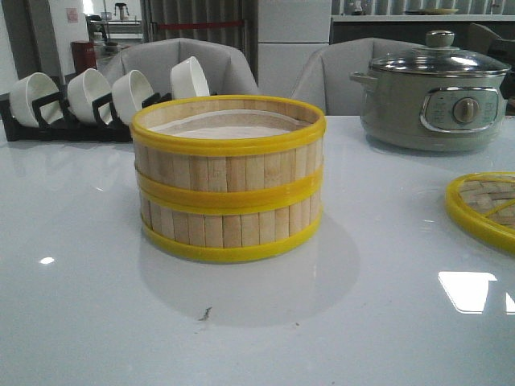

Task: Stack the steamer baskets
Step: 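Move the right gripper over the center hub of the bamboo lid, then grasp the lid's yellow center hub with the right gripper and lift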

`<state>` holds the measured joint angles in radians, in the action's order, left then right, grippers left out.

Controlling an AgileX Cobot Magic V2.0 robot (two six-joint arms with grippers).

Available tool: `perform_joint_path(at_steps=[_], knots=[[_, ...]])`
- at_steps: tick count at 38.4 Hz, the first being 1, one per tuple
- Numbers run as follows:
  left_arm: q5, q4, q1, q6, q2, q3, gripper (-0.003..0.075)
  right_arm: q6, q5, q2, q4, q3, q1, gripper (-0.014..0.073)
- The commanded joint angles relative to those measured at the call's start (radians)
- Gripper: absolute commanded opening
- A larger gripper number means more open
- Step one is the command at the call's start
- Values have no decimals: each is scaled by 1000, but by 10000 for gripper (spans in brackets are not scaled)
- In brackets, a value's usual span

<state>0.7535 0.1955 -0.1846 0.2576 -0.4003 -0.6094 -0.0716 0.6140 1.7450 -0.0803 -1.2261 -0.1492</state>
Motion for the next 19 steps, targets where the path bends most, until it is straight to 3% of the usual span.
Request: perform_joint_path(at_steps=[1,19], knots=[[-75,4,-8,7,-9,-29,87,6,-59,-36,14,-35,-5,342],[-75,4,-8,7,-9,-29,87,6,-90,-12,14,-35,-55,342]])
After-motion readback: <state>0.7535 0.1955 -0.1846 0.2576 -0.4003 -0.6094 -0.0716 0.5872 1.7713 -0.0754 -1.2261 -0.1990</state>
